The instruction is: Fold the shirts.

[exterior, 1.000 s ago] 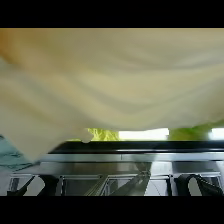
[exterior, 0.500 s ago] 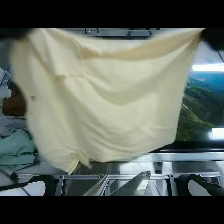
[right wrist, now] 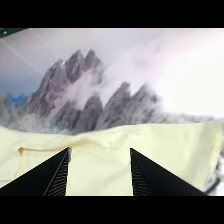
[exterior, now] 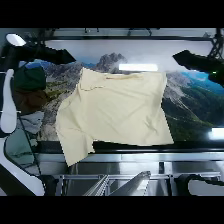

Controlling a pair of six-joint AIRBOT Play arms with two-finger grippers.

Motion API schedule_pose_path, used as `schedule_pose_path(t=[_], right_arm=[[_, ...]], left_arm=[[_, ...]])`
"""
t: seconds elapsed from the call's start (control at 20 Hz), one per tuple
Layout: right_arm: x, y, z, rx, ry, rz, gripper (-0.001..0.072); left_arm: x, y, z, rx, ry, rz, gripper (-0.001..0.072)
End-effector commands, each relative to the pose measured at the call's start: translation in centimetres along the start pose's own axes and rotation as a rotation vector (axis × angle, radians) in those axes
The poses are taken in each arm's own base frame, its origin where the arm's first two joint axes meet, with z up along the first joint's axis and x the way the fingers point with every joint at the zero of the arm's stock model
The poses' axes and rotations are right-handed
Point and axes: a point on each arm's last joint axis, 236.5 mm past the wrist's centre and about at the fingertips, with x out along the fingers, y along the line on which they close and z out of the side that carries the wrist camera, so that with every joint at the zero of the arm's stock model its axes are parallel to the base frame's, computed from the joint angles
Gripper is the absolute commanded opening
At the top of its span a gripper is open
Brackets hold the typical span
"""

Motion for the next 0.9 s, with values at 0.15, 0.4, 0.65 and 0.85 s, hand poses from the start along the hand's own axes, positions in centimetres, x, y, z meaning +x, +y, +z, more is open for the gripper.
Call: schedule_pose_path(t=[0.15, 0.4, 0.65, 0.85], right_arm=[[-11.0, -6.7, -10.1, 0.224, 0.452, -0.082, 0.0363], [-16.9, -8.3, -26.4, 0.465, 0.771, -0.193, 0.05], [-17.3, -5.0, -34.5, 0.548, 0.928, -0.087, 0.0503], [-16.9, -2.1, -37.8, 0.518, 1.078, -0.021, 0.0501]], left_arm=[[-10.0, 2.8, -9.0, -0.354, 0.191, 0.0, 0.0334], [-10.8, 2.8, -19.7, -0.604, 0.345, -0.067, 0.0333], [-11.1, 4.2, -28.5, -0.745, 0.496, -0.014, 0.0334], [-11.0, 5.0, -33.8, -0.786, 0.599, 0.06, 0.0334]])
